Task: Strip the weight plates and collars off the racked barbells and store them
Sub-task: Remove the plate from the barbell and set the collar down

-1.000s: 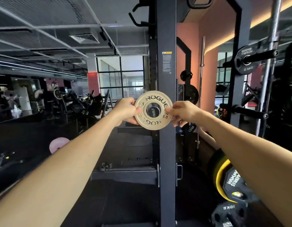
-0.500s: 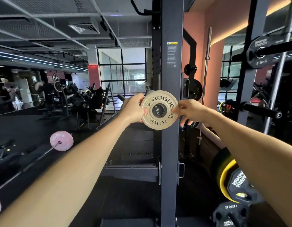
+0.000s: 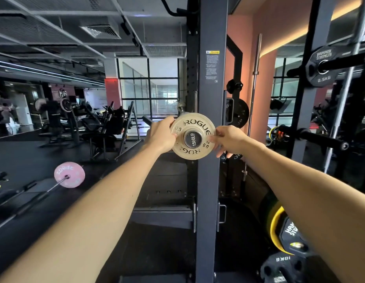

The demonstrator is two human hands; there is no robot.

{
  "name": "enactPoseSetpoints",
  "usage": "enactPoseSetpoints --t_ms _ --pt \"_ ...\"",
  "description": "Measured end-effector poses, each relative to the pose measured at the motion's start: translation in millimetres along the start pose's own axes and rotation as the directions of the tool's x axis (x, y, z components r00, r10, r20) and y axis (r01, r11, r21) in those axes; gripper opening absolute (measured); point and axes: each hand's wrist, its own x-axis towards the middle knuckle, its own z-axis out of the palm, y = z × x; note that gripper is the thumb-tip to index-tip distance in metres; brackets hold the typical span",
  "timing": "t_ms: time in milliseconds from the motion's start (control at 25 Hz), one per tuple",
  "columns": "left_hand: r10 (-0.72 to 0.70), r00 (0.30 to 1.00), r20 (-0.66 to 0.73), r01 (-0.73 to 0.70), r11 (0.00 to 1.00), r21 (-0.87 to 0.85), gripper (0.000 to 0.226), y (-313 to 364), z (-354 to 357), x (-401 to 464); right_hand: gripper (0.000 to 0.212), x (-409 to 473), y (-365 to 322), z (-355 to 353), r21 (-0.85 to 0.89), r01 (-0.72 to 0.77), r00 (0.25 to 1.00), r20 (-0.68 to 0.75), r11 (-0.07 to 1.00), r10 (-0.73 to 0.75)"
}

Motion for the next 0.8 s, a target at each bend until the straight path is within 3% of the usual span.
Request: enactPoseSetpoints --t_ms 320,800 --pt "-0.03 0.999 0.017 0.031 0.998 -0.046 0.024 -31 39 73 0.023 77 19 6 -0.016 -0.024 1.0 -0.005 1.0 0.024" --pt "-0.053 0.998 -0.027 0.054 0.997 0.056 0.018 -90 122 223 0.024 256 69 14 -0.031 -0.051 0.998 0.029 0.998 0.052"
